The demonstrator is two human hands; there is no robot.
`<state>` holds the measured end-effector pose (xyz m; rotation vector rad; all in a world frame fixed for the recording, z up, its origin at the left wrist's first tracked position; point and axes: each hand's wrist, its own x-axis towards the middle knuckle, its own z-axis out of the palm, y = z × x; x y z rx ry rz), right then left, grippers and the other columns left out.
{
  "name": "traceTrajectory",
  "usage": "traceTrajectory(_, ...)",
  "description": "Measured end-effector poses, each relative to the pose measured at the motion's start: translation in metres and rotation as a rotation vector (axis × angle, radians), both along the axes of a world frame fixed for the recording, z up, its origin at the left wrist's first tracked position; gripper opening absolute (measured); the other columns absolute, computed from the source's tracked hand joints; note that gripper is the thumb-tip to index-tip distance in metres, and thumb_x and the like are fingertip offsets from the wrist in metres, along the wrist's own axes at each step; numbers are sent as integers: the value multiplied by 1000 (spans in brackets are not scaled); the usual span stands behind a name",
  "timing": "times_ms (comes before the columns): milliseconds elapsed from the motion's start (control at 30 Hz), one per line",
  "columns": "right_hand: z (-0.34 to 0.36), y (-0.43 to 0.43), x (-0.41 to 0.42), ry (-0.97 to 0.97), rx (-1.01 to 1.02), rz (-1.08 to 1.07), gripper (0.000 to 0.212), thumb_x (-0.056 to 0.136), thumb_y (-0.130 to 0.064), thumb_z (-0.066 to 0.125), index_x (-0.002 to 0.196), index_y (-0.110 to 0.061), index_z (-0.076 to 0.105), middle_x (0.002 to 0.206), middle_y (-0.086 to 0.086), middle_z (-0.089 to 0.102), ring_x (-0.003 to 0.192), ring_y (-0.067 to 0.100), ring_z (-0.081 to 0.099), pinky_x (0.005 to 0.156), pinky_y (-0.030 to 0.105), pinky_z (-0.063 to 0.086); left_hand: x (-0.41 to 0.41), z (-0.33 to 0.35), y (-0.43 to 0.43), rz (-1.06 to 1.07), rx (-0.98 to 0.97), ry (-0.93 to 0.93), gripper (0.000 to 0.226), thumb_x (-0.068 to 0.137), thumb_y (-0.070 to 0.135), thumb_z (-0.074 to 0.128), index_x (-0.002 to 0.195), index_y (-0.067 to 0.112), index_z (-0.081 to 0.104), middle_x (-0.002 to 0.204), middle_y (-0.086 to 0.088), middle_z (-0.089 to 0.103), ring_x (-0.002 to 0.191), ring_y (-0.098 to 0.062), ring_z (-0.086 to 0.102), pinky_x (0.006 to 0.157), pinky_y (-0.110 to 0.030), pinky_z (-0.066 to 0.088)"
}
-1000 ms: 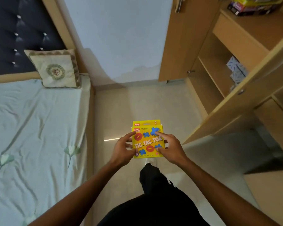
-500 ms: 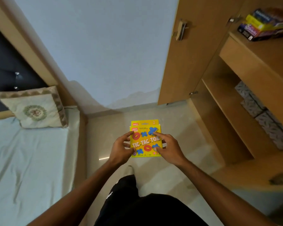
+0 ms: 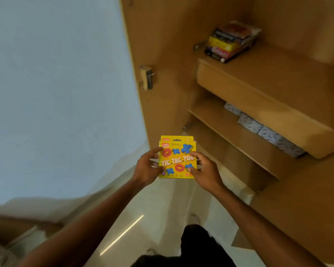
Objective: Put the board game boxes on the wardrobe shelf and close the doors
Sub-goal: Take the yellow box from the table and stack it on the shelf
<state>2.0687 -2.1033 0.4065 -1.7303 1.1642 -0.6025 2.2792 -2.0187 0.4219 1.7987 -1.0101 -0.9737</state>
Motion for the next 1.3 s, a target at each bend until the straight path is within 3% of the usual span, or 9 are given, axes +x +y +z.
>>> traceTrajectory(167,11,-103,-12,-64,-91,-117,50,77,-6,72,123,-23,59,116,-3,62,103,15,65,81,35,59,-6,16,-128,-125,-74,-11,65,74,-6,74,130,21,56,111,-6,58,85,-22,68,56,-20,57)
traceTrajectory(333,26,-220,-33,-25,-233,-203,53,76,-3,73,124,-22,60,122,0,51,107,16,61,84,29,57,-27,35,-256,-174,-146,15,62,75,-13,68,128,16,56,109,-5,60,85,-21,64,54,-18,54)
traceTrajectory(433,40,-291,-46,-20,-305,-210,51,76,-7,73,123,-22,60,124,-3,48,111,16,59,89,35,56,-37,55,-327,-195,-170,42,64,73,-14,70,128,16,56,107,-2,63,81,-12,65,52,-14,51)
traceTrajectory(733,99,-454,-49,-32,-441,-266,48,74,-10,76,118,-21,61,125,-3,50,109,18,60,87,41,57,-36,103,-495,-365,-279,20,77,57,6,92,123,29,59,127,-5,56,101,-23,63,69,-34,61)
traceTrajectory(833,108,-502,-40,-47,-475,-290,45,73,-16,74,115,-25,61,124,-3,50,111,18,60,89,44,56,-33,117,-542,-418,-264,-77,75,60,6,90,123,28,56,122,5,52,109,-18,57,83,-27,54)
traceTrajectory(933,118,-552,-26,-36,-529,-296,39,74,-6,77,109,-20,65,118,-5,52,108,16,61,88,41,56,-19,119,-601,-458,-333,-82,70,62,-4,86,123,14,56,121,5,52,112,-25,57,76,-20,56)
traceTrajectory(1033,125,-598,-16,-34,-544,-290,32,72,-5,79,99,-18,69,120,-5,51,112,17,60,88,41,56,-4,127,-651,-476,-354,-53,67,62,-6,85,116,21,58,125,0,53,116,-27,58,75,-27,59)
traceTrajectory(1167,130,-648,-9,9,-535,-289,31,68,-13,84,97,-15,72,131,4,50,121,22,56,94,39,53,4,143,-712,-532,-326,-173,69,67,-5,82,129,5,54,123,0,52,110,-16,55,70,-8,52)
traceTrajectory(1300,131,-681,-5,49,-517,-268,42,70,-16,85,108,-9,71,139,14,44,126,24,50,99,44,50,9,146,-761,-544,-297,-179,55,75,-6,77,125,4,57,130,-6,54,113,-24,59,74,-18,57)
